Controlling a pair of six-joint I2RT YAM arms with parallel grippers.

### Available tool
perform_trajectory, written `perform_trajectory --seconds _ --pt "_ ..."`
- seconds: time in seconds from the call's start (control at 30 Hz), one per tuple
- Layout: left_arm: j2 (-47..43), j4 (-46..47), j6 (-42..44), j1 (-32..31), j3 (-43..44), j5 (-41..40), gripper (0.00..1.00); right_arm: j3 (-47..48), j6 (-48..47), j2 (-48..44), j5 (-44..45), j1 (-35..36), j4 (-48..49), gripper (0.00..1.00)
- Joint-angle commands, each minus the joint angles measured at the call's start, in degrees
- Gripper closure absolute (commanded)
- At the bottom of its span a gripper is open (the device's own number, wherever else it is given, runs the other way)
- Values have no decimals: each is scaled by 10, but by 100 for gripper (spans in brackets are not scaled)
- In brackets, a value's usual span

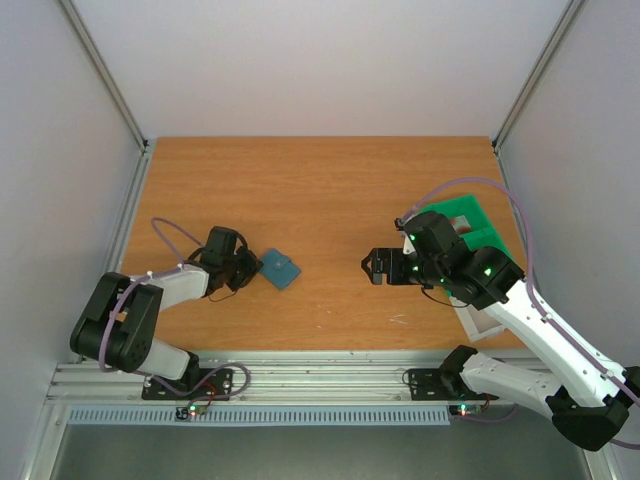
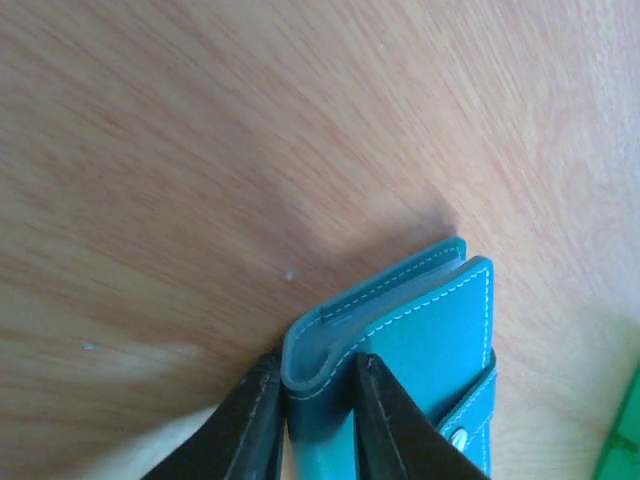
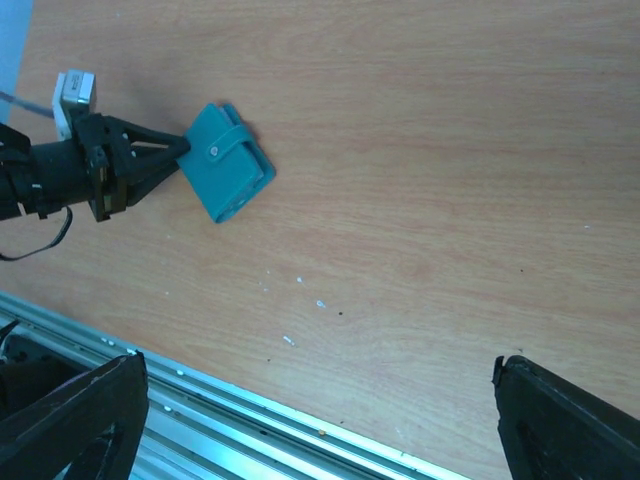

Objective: Take the credit cards out of the card holder

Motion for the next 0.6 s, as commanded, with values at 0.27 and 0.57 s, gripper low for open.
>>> perform_trajectory --seconds 0.27,0.57 --pt "3 24 47 -16 -16 132 100 -49 22 43 -81 -1 30 23" --pt "-29 -91 87 -95 17 137 100 -67 43 169 -101 48 123 43"
